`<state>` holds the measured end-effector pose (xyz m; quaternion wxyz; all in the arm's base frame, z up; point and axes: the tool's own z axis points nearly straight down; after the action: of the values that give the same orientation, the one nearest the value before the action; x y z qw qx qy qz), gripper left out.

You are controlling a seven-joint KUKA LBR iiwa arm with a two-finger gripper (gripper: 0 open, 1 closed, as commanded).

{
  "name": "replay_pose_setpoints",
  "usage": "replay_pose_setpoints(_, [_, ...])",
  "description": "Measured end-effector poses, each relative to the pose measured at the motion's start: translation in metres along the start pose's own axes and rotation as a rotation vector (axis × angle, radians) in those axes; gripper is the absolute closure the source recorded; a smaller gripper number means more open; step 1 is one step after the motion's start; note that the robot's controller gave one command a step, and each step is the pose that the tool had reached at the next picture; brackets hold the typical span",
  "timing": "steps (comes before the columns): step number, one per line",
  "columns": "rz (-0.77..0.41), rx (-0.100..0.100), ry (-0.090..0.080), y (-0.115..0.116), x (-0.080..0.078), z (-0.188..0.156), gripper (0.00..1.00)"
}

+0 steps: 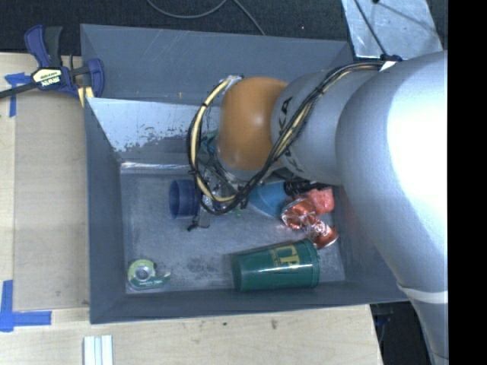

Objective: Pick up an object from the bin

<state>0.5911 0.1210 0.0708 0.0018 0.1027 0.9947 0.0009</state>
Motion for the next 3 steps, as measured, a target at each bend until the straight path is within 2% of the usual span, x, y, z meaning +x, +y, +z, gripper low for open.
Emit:
replay_pose_setpoints(1, [0.006,0.003,0.006,-0.003,-0.001,-0.050,1.00])
replay_pose_setpoints(2, [0.035,0.002,0.001,0.003,0.001,-0.104,1.00])
replay_pose_setpoints(3, [0.021,-0.001,-0.002,0.023,0.002,-0.139,1.00])
